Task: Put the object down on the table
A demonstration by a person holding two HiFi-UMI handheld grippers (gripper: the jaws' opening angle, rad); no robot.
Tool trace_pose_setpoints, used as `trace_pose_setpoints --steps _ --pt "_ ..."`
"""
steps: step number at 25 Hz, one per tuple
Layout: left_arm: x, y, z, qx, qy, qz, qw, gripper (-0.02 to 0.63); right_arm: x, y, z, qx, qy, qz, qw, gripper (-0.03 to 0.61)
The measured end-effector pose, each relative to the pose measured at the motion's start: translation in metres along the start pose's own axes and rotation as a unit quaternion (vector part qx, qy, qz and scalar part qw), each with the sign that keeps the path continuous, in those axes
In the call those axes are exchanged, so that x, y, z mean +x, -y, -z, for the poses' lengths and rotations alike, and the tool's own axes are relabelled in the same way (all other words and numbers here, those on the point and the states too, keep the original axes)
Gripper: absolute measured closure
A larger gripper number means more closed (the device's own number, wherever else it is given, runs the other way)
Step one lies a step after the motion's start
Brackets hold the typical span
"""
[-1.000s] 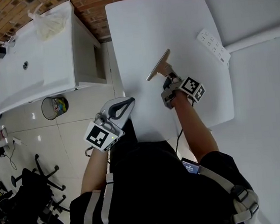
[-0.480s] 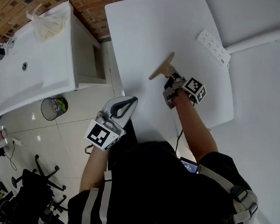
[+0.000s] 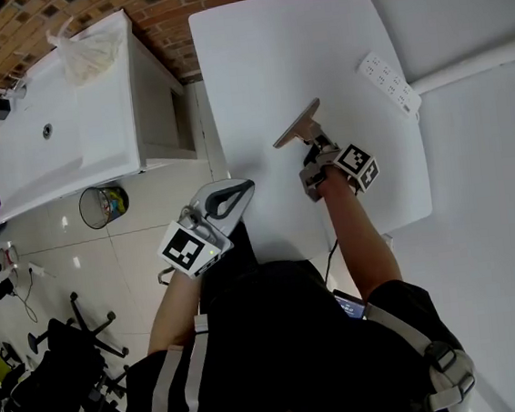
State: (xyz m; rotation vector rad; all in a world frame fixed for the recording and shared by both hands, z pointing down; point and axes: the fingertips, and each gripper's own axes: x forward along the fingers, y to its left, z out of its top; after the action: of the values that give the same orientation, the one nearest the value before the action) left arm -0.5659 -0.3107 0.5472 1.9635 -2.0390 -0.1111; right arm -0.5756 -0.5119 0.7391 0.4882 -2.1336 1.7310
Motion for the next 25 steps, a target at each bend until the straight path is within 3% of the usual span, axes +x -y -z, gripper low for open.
trace_pose_setpoints --steps 10,15,16,20,25 --pt "0.004 0.015 -0.007 0.005 0.007 0.005 1.0000 0.614 -0.033 0.005 -0.003 -0.005 0.026 -0.026 0.999 0.515" --pt "0.008 0.033 -0.006 0.003 0.007 -0.002 1.0000 0.614 -0.060 -0.008 -0.007 -0.021 0.036 -0.081 0.996 0.520" --pt "0.009 0.036 -0.006 0.004 0.008 -0.006 0.9999 0.614 -0.065 -0.014 -0.008 -0.028 0.034 -0.098 0.994 0.548" --pt "0.005 0.047 -0.005 0.003 0.020 -0.036 0.9991 0.614 -0.087 -0.037 -0.001 -0.079 0.016 -0.159 0.984 0.578" --pt "-0.004 0.066 0.005 -0.008 0.030 -0.050 0.9983 0.614 -0.110 -0.042 0.014 -0.202 0.010 -0.149 0.968 0.580"
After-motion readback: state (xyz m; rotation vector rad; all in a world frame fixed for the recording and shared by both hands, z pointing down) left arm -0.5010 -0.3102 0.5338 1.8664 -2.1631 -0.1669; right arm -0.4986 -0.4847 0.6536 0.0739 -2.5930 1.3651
